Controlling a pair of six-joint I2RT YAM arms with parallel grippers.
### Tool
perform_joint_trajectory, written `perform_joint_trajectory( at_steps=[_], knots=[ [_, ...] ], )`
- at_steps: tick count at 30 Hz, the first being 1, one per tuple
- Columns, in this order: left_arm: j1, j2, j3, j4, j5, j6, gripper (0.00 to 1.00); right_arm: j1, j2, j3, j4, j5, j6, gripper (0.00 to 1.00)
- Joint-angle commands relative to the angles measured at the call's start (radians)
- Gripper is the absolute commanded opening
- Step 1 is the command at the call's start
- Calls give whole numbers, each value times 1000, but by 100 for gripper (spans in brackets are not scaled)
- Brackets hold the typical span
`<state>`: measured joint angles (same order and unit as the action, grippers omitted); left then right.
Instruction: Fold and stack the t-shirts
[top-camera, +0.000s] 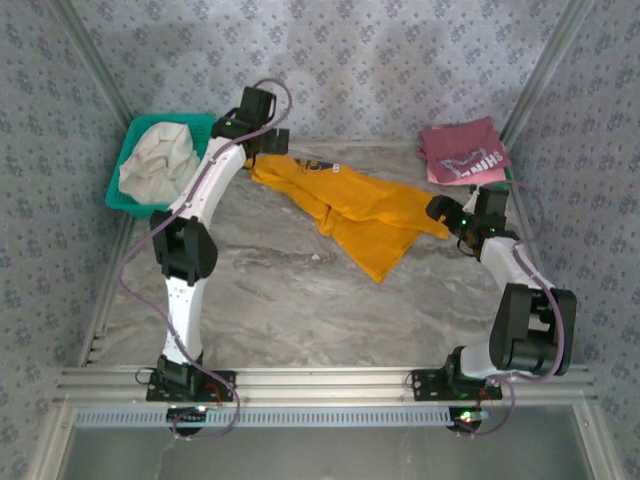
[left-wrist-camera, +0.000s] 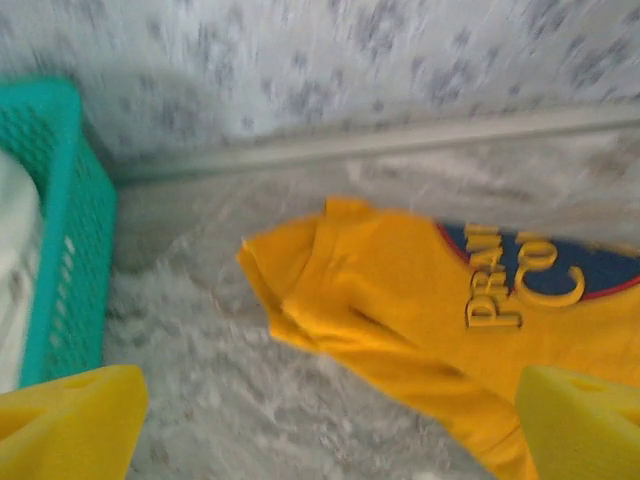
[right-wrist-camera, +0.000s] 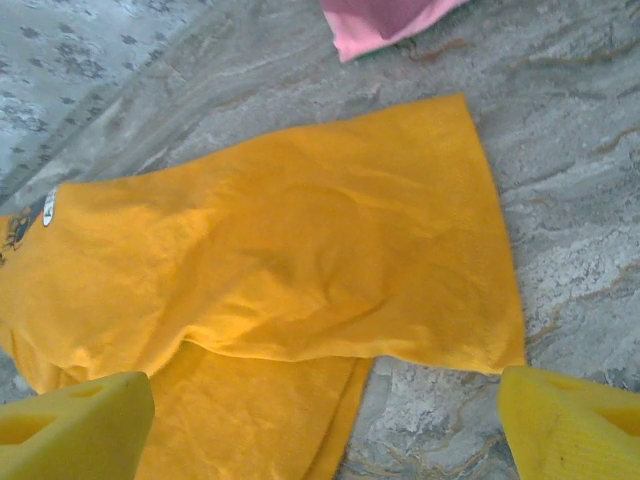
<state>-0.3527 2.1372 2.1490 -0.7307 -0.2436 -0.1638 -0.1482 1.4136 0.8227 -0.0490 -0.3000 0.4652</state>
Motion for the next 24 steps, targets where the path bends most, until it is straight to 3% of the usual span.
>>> perform_joint_trajectory(
  at_steps=[1,4,6,11,12,14,21,24],
  knots=[
    [20,-253,-221,243,92,-90,89,-7,2,23,-43,0,23,91],
    [0,-341,-458,346,185,-85,87,-5,8,24,-43,-4,14,91],
    [-32,-333,-530,358,272,-95,85,-5,15,22,-38,-2,11,91],
    [-133,-216,-583,403,424,-142,64,6,57,35,-17,-14,32,91],
    [-156,-181,-570,397,425,-151,65,16,63,39,-15,-14,33,91],
    [-195,-116,-536,391,433,-153,77,28,69,44,-19,-1,33,91],
    [-206,89,-321,322,455,-171,85,30,76,28,-8,-10,49,91],
    [-210,113,-317,305,449,-194,84,28,70,33,-24,-4,45,91]
  ],
)
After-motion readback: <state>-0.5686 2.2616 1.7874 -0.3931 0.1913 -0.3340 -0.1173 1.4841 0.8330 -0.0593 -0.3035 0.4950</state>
